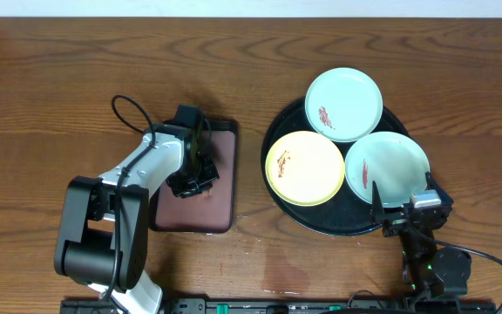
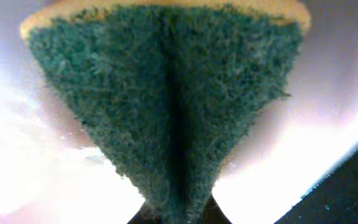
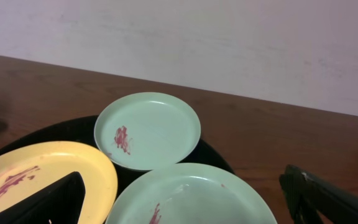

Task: Clean dirty plates on tray and stack at the side
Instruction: 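Lift the sponge with the left gripper off the tray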

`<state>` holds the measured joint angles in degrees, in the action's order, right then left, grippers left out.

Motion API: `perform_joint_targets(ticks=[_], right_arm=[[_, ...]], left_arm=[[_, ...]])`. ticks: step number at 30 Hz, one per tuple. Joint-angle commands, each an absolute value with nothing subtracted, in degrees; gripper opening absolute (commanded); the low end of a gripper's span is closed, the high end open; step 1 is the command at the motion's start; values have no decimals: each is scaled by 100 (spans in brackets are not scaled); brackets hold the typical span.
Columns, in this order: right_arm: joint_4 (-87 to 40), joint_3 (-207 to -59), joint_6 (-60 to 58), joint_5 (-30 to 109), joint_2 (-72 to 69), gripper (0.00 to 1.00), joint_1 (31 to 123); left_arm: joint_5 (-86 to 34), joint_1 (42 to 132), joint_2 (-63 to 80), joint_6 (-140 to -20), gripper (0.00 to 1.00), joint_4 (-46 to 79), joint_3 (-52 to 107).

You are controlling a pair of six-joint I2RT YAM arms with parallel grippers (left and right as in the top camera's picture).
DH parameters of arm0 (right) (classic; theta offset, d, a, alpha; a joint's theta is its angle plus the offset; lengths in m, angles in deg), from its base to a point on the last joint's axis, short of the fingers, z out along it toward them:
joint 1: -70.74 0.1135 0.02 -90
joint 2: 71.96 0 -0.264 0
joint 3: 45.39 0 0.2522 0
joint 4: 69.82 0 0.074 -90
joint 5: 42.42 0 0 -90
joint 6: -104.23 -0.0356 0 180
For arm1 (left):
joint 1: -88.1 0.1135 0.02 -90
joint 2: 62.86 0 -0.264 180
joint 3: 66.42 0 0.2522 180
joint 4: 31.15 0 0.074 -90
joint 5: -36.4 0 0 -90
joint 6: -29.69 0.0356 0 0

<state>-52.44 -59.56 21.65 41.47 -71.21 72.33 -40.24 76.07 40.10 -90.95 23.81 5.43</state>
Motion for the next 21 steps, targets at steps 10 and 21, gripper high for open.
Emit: perform_joint_targets(ticks=[10, 21], right_arm=[[-5223, -5949, 2222, 4171, -7121, 99, 7287], [-5223, -5949, 2222, 4173, -7118, 99, 7287]], left_arm=[[-4210, 7620, 4156, -9101, 89, 1679, 423], [-5346, 7620, 4156, -9101, 89, 1266, 423]])
